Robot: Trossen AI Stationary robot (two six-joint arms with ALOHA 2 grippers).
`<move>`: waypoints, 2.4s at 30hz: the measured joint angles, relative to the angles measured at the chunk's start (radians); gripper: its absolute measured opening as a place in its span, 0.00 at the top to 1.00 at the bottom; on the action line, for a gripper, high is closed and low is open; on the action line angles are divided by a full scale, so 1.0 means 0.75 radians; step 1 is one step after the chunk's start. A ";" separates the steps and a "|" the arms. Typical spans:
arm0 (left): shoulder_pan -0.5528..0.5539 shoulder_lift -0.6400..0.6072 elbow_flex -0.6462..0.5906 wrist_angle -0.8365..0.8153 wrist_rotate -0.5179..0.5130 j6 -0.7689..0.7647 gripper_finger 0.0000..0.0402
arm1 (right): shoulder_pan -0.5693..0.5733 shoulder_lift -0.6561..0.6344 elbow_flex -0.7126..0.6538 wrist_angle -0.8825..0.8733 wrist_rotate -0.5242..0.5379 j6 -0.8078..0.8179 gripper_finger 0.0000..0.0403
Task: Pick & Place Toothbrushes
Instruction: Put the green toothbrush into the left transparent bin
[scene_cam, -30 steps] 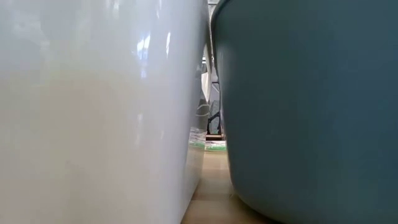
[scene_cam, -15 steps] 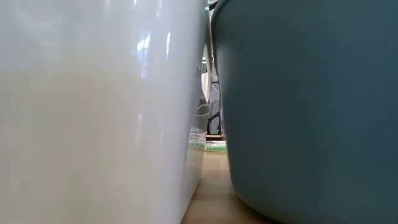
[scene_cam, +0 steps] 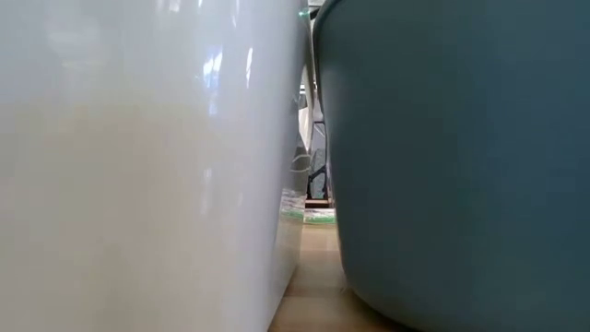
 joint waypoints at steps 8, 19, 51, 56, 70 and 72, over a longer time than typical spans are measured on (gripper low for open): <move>-0.001 0.216 0.070 0.044 0.008 -0.001 1.00 | 0.000 0.000 -0.001 -0.004 0.016 0.000 1.00; -0.021 0.358 0.213 -0.146 0.100 -0.051 1.00 | -0.001 0.000 -0.001 -0.009 0.018 -0.001 1.00; -0.270 0.395 0.406 -0.543 0.215 -0.071 1.00 | -0.088 0.005 -0.007 0.024 0.189 -0.048 1.00; -0.279 0.395 0.419 -0.562 0.214 -0.072 1.00 | -0.102 0.005 -0.007 0.131 0.192 -0.114 1.00; -0.286 0.394 0.420 -0.577 0.282 -0.088 1.00 | -0.128 0.001 -0.005 0.190 0.155 -0.145 1.00; -0.291 0.394 0.420 -0.577 0.288 -0.087 1.00 | -0.127 0.001 -0.005 0.190 0.145 -0.144 1.00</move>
